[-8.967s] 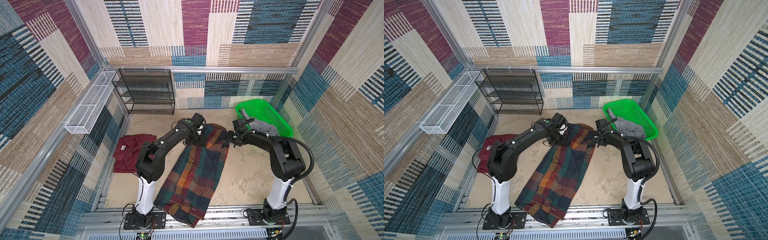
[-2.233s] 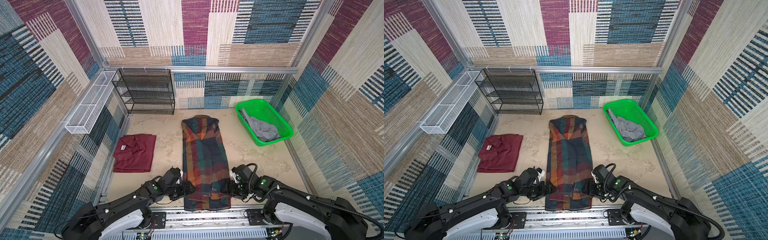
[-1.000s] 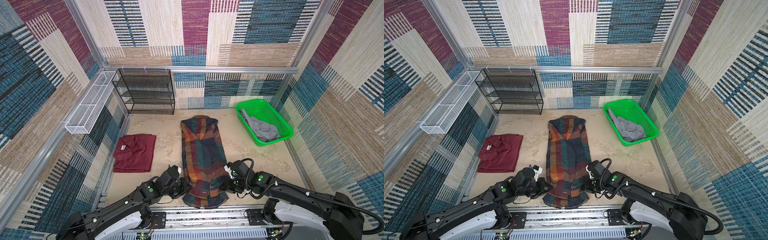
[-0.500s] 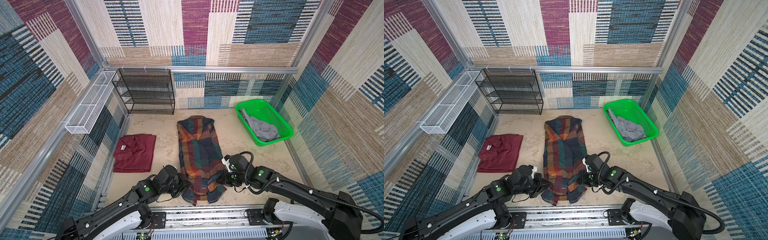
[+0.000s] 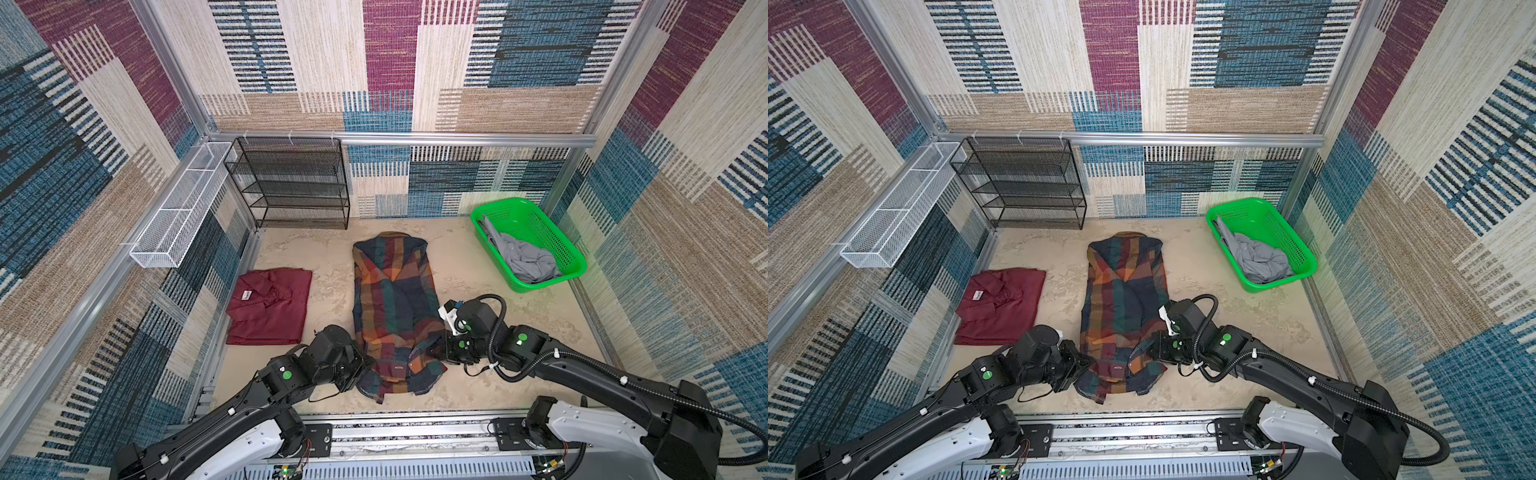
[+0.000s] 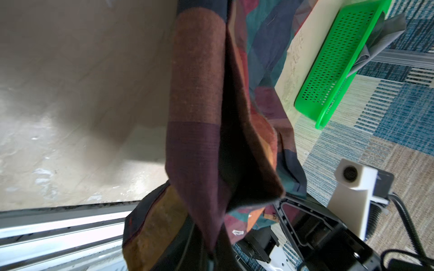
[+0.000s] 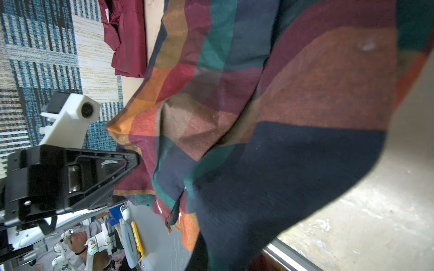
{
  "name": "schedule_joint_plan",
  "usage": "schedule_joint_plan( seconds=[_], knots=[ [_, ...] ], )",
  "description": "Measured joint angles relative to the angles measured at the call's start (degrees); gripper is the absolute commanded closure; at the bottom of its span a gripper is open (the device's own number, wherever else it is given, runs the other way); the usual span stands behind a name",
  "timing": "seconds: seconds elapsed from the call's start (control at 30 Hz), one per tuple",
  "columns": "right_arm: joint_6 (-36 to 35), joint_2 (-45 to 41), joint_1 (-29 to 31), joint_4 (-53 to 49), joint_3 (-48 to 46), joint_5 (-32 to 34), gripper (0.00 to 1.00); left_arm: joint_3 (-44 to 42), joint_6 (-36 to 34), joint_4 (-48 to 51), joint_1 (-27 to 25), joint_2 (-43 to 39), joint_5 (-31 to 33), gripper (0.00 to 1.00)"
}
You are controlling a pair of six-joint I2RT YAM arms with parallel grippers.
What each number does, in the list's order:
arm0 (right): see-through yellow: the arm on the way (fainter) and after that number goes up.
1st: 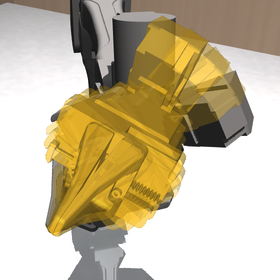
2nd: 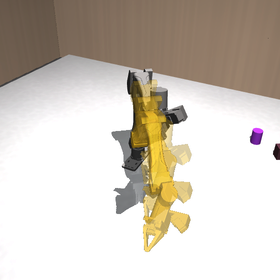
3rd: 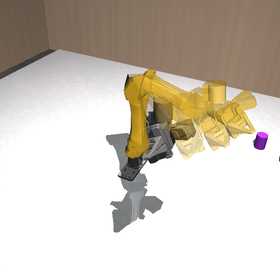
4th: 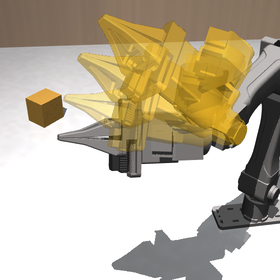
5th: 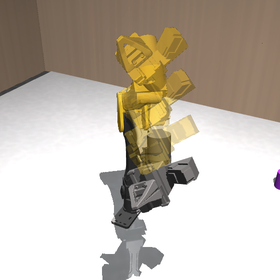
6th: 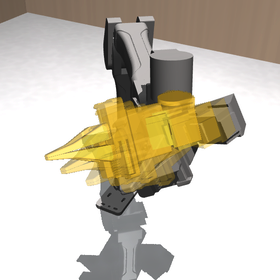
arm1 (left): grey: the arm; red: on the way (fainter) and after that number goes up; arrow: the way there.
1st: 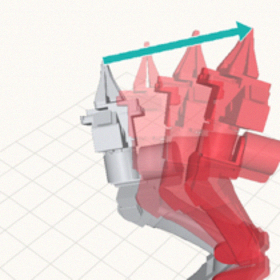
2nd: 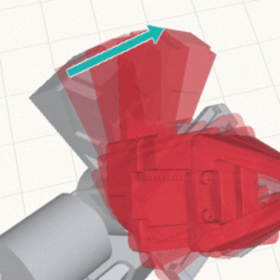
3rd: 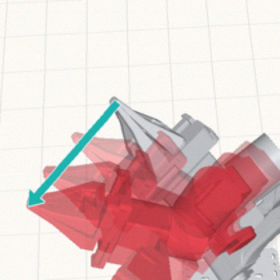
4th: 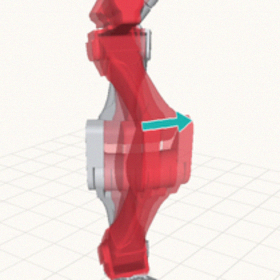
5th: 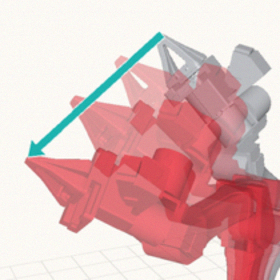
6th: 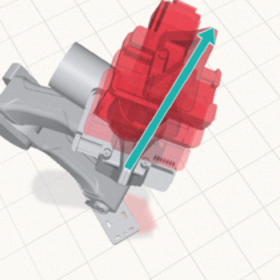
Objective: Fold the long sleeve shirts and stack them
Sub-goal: 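Lift the hem with both grippers and fold it toward the collar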
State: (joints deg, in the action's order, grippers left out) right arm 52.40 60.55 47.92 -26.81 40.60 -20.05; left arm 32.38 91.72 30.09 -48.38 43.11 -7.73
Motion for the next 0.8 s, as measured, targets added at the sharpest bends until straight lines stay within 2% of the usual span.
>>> schedule_joint_plan(
  seconds=[0.37, 0.57, 0.8],
  knots=[
    [2.7, 1.1, 0.0, 3.1, -2.1, -1.8, 1.0, 2.7, 5.2, 5.8, 0.0, 4.5, -0.2, 1.0],
    [3.0, 4.2, -1.2, 4.3, 1.2, -1.9, 1.0, 2.6, 8.9, 6.3, 0.4, 5.2, 0.9, 1.0],
    [1.5, 7.0, -6.3, 4.7, 1.7, -3.7, 1.0, 6.3, 8.9, 6.8, 5.2, 10.8, 1.6, 1.0]
  ],
)
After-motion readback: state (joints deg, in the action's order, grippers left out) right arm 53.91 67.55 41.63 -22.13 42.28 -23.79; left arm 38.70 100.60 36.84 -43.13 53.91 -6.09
